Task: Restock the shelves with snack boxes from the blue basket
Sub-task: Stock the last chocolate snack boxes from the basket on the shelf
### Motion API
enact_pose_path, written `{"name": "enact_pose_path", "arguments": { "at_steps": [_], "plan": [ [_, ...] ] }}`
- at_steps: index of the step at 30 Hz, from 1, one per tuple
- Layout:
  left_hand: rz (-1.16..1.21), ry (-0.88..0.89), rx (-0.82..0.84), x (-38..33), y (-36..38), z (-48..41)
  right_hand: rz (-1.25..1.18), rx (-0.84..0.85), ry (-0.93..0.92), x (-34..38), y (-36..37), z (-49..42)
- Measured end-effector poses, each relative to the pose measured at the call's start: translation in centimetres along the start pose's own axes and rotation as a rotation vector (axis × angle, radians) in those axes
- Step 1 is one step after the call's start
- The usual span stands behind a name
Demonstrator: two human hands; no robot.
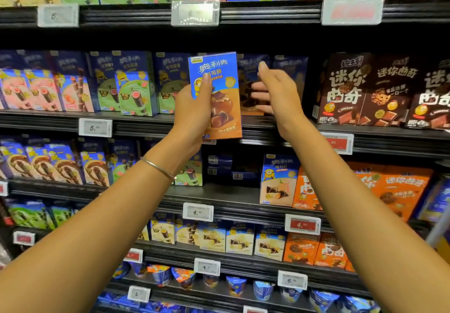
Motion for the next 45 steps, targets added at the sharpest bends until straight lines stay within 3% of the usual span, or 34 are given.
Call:
{"name": "enact_pose_path", "arguments": {
  "at_steps": [2,7,11,13,17,20,23,26,32,45],
  "plan": [
    [-0.007,0.041,0.028,-0.2,2.3,-0.2,-0.043,0.153,-0.012,0.5,0.9,1.4],
    [-0.082,0.059,0.165,0.4,8.5,-1.4,0.059,-0.015,-0.068,0.9,-3.9,1.1],
    [-0.634,0.385,0.239,-1.1,10.6,-2.8,0.277,-0.197,-0.088,0.7,-8.0,0.1],
    [-0.914,0.540,0.212,-2.1,10.6,-3.6,0.479,-0.204,-0.124,1.2,-8.8,-0.4],
    [-1.257,0.561,0.174,-2.3,9.9,-6.4,0.789,-0.126,-0.157,2.3,-8.6,-1.4],
    [-1.269,0.523,0.207,-2.3,9.6,-7.7,1.020,-0.100,-0.193,3.4,-7.9,-1.5],
    [-1.324,0.521,0.279,-1.7,9.9,-8.1,1.327,-0.190,-0.245,4.8,-7.7,-1.6],
    [-1.359,0.499,0.286,-0.8,9.9,-8.9,1.485,-0.276,-0.331,6.3,-7.2,-1.8],
    [-1.358,0.559,0.279,-1.4,10.2,-8.8,1.561,-0.190,-0.333,5.4,-6.8,-3.6],
    [-1.359,0.653,0.301,-1.3,10.0,-8.2,1.633,-0.248,-0.335,4.2,-5.6,-5.6]
  ]
}}
Point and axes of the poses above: each hand's wrist, its own z-axis away from the middle knuckle, its own y-axis out of the palm, x = y × z, the point moved 9 cm from there along -z, towards the middle knuckle, and after that the axes turned 9 degrees about z, right-handed, at the moved point
